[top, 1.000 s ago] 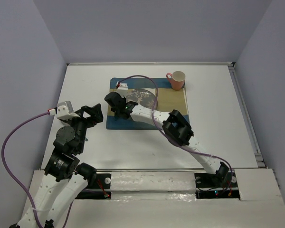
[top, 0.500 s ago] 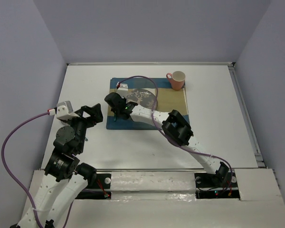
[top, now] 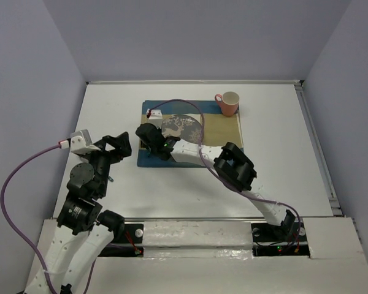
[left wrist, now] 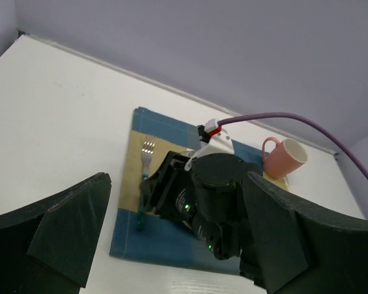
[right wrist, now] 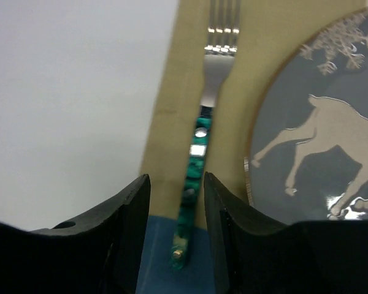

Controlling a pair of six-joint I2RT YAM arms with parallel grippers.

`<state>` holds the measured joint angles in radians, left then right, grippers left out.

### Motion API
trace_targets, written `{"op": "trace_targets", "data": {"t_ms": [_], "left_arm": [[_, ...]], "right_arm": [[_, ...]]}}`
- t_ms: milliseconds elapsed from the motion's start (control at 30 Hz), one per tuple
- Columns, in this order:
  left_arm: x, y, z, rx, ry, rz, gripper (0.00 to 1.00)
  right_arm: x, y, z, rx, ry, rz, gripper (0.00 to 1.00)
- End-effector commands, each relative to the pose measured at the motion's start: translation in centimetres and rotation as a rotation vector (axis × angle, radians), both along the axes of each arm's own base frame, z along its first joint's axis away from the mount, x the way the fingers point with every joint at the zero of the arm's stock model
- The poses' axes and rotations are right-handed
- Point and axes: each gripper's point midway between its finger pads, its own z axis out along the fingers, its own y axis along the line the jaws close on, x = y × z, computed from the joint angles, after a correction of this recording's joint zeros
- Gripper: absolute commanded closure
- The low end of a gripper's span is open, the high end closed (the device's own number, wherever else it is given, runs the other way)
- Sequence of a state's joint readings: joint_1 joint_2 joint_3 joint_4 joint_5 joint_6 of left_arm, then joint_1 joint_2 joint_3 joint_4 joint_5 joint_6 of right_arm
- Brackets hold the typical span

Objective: Set the dinner table for one person

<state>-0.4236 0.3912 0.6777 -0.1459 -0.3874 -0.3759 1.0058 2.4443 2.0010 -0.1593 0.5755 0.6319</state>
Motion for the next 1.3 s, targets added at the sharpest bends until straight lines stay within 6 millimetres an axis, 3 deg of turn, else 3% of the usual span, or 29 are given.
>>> {"op": "trace_targets", "data": {"t_ms": [0, 67, 100, 167, 267, 367, 467, 600, 667, 767, 800, 867, 933, 967, 1000, 1033, 1100, 1167, 1267], "left_arm": [[-3.6, 0.9, 9.7, -0.14, -0.325, -0.041, 0.01], [-5.5, 2.3, 12.5, -0.164, -0.414, -0.011, 0.01], [-6.2, 3.1, 13.3, -0.168, -0.441, 0.02, 0.01], [-6.8, 3.8, 14.1, -0.173, -0.462, 0.038, 0.01], [-6.8, 4.0, 13.4, -0.163, -0.442, 0.049, 0.01], [-6.6, 4.2, 12.6, -0.155, -0.415, 0.065, 0.01], [-6.6, 4.2, 12.8, -0.16, -0.416, 0.066, 0.01], [-5.7, 4.4, 10.7, -0.136, -0.345, 0.1, 0.01], [-4.7, 5.2, 7.9, -0.119, -0.231, 0.17, 0.01], [-3.4, 5.5, 4.9, -0.098, -0.085, 0.231, 0.01], [-3.0, 5.6, 3.7, -0.083, -0.031, 0.257, 0.01], [-2.9, 6.1, 3.8, -0.085, -0.016, 0.292, 0.01], [-2.6, 7.1, 4.0, -0.07, 0.004, 0.365, 0.01], [-2.4, 7.4, 4.2, -0.06, 0.003, 0.39, 0.01], [-1.6, 7.7, 3.5, -0.025, 0.038, 0.429, 0.01], [-1.2, 7.6, 3.1, -0.02, 0.059, 0.441, 0.01], [0.4, 6.4, 1.0, 0.019, 0.152, 0.413, 0.01], [1.4, 6.5, -1.2, 0.034, 0.227, 0.434, 0.01], [1.8, 8.9, -3.8, 0.047, 0.306, 0.517, 0.02]], "right_arm": [[-3.7, 5.3, 10.8, 0.163, -0.224, 0.17, 0.53], [-6.2, 7.4, 10.4, 0.166, -0.217, 0.31, 0.53], [-6.6, 8.1, 10.3, 0.179, -0.209, 0.351, 0.52], [-9.4, 10.8, 9.5, 0.189, -0.19, 0.499, 0.5], [-12.5, 13.5, 8.3, 0.173, -0.149, 0.649, 0.44], [-14.3, 15.6, 6.6, 0.128, -0.097, 0.726, 0.36], [-14.4, 16.7, 5.1, 0.114, -0.067, 0.753, 0.29], [-14.4, 17.1, 4.2, 0.101, -0.063, 0.766, 0.3], [-14.1, 16.2, 4.6, 0.087, -0.065, 0.733, 0.32], [-14.0, 15.3, 6.9, 0.108, -0.113, 0.715, 0.38], [-14.3, 14.1, 8.0, 0.107, -0.119, 0.712, 0.4], [-14.5, 13.5, 10.5, 0.159, -0.168, 0.706, 0.41], [-15.3, 11.6, 11.8, 0.185, -0.179, 0.703, 0.42], [-15.6, 10.9, 12.0, 0.198, -0.172, 0.692, 0.42], [-16.2, 9.4, 9.5, 0.163, -0.13, 0.689, 0.43], [-16.4, 8.4, 12.3, 0.208, -0.164, 0.674, 0.46], [-17.0, 6.7, 12.6, 0.236, -0.15, 0.653, 0.48], [-17.9, 4.2, 12.9, 0.27, -0.141, 0.625, 0.49], [-19.0, 1.2, 13.0, 0.288, -0.12, 0.603, 0.49]]}}
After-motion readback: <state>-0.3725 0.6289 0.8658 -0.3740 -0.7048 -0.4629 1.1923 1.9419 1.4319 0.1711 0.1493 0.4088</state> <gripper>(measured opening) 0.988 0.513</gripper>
